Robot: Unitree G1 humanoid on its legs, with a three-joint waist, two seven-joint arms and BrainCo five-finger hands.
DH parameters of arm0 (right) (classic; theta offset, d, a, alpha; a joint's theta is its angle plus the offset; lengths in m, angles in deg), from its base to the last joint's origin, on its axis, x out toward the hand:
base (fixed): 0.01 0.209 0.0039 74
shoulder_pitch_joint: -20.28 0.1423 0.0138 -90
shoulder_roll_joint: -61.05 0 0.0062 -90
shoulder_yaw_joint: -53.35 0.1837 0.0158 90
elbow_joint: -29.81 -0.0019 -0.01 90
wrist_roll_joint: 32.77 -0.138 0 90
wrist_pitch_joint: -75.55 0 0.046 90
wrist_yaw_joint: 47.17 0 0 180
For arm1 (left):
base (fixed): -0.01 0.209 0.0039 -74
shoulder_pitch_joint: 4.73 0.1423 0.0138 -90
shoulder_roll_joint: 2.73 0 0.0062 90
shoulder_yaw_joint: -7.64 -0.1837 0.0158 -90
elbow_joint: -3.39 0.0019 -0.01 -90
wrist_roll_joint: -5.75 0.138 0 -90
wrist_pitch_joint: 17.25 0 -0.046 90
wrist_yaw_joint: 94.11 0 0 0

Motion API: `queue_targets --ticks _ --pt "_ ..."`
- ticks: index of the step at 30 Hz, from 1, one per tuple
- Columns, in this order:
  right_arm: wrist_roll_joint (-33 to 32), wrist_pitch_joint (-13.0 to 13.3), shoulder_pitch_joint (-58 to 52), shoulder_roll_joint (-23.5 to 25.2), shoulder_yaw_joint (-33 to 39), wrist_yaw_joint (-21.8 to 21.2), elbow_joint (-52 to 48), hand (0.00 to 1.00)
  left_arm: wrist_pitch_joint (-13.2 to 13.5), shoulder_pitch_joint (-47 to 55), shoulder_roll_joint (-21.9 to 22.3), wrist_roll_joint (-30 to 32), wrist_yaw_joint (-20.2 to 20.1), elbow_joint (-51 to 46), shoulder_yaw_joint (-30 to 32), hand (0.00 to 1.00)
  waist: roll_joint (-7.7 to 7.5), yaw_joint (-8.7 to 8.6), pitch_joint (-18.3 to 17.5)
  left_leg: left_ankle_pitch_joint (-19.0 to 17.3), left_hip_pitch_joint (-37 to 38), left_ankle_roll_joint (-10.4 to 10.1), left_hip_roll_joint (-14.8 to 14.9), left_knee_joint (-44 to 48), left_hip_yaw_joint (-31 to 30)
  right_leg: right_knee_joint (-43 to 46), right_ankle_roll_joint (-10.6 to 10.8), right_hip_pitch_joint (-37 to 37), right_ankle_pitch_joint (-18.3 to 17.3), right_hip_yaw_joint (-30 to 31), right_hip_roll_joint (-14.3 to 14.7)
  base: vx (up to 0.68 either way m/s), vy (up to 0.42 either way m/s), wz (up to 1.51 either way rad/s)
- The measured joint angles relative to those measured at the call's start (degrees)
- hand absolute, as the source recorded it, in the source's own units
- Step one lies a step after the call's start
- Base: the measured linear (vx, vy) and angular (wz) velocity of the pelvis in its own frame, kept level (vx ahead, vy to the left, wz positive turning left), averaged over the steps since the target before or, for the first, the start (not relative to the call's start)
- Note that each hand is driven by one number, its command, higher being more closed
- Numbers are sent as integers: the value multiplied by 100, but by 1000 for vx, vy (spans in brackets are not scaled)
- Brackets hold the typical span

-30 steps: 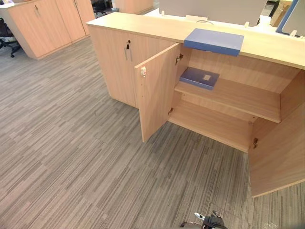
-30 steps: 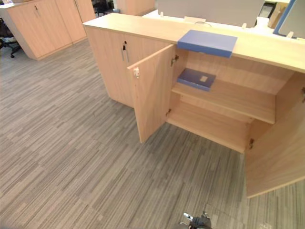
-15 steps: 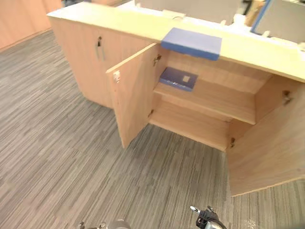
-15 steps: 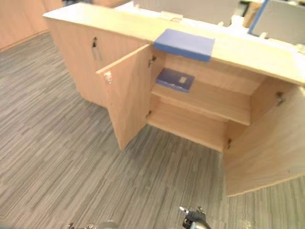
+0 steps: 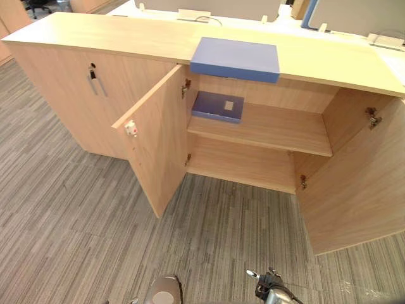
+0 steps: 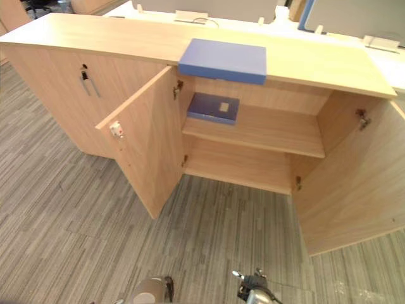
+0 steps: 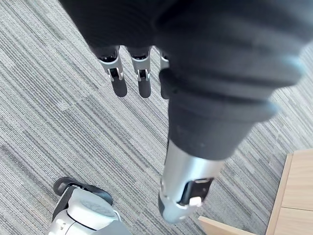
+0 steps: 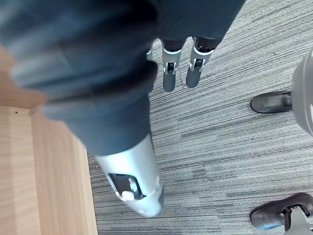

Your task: Walk over to the cabinet, pick up the folder, carry it to the office cabinet, place the folder inside the office cabinet, then close the office cabinet door

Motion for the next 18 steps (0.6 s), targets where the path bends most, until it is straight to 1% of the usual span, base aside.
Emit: queue_targets --ticks 1,2,4,5,6,7,9,10,11,12,13,14,15,16,17,18 --pt "0 -1 -19 -9 5 0 6 0 -3 -1 0 3 -1 23 20 0 3 1 -16 -1 14 -1 -2 -42 -20 -27 8 -16 14 45 -5 27 10 -45" --pt "0 -1 -41 -52 9 0 44 0 -3 0 -2 27 -4 74 27 0 20 2 -58 -7 131 -11 -38 -304 -46 -104 34 -70 76 98 -28 11 13 -39" --pt "0 -9 -74 -106 23 0 89 0 -3 0 -16 47 -7 123 14 0 24 -21 -89 63 219 -27 -116 -561 -37 -181 32 -127 162 194 -56 -9 28 -30" --pt "3 -22 -180 -124 127 0 97 0 -3 0 -22 72 -8 143 -14 0 22 -32 -219 163 226 9 -230 -801 -14 -247 37 -232 236 219 -139 -16 47 -12" --pt "3 -22 -181 -125 131 0 97 0 -2 0 -22 72 -7 143 -15 0 21 -32 -221 165 226 10 -234 -804 -13 -249 38 -233 238 220 -142 -12 104 -18" --pt "3 -34 -208 -175 203 0 108 0 -1 0 -32 93 -7 147 -54 0 40 -34 -287 228 266 15 -368 -1044 -16 -320 4 -314 349 244 -227 -2 100 -18" --pt "3 -37 -205 -178 201 -4 119 0 0 8 -30 94 -6 178 -75 0 34 -17 -362 234 374 6 -511 -1339 -44 -359 -35 -414 447 315 -312 -6 121 -47" --pt "7 -38 -167 -168 189 -14 119 0 -1 36 -30 95 -5 199 -86 0 36 10 -433 201 450 64 -635 -1530 -138 -337 -68 -519 500 380 -370 9 115 -62" --pt "10 -38 -157 -163 188 -21 119 0 -1 49 -32 96 -4 200 -99 0 40 4 -442 200 515 73 -682 -1622 -192 -316 -89 -546 514 380 -400 66 136 -74" --pt "26 -38 -149 -173 189 -70 113 0 0 72 -27 101 -2 212 -174 0 97 5 -490 214 675 161 -779 -1834 -300 28 -95 -710 519 423 -457 77 133 -57" --pt "32 -38 -155 -186 190 -80 112 0 -1 76 -17 106 -1 227 -201 0 158 0 -507 224 752 187 -778 -1924 -324 307 -95 -840 518 482 -457 77 135 -61" --pt "50 -39 -168 -221 190 -98 101 0 -2 84 18 115 -1 234 -230 0 277 0 -528 246 890 229 -764 -2033 -374 897 -89 -1106 508 556 -458 64 167 -42" --pt "120 -37 -219 -278 209 -115 9 0 4 88 58 123 -2 232 -269 0 373 -30 -533 319 1072 305 -745 -2116 -402 2004 -93 -1564 471 591 -553 73 198 -21" --pt "189 -36 -252 -307 209 -115 -26 0 2 85 12 144 -7 233 -303 0 324 -144 -500 317 1243 377 -870 -2116 -445 3122 -144 -1965 467 571 -845 83 184 8" --pt "226 -37 -293 -304 207 -115 -25 0 2 78 -35 163 -10 233 -304 0 247 -210 -484 296 1348 424 -969 -2118 -507 3607 -222 -2126 514 544 -1027 99 100 42" --pt "195 -27 -382 -291 225 -116 -76 0 2 76 -67 173 -15 224 -261 0 156 -293 -436 280 1565 538 -1092 -2134 -566 4260 -424 -2275 588 478 -1317 124 51 37"
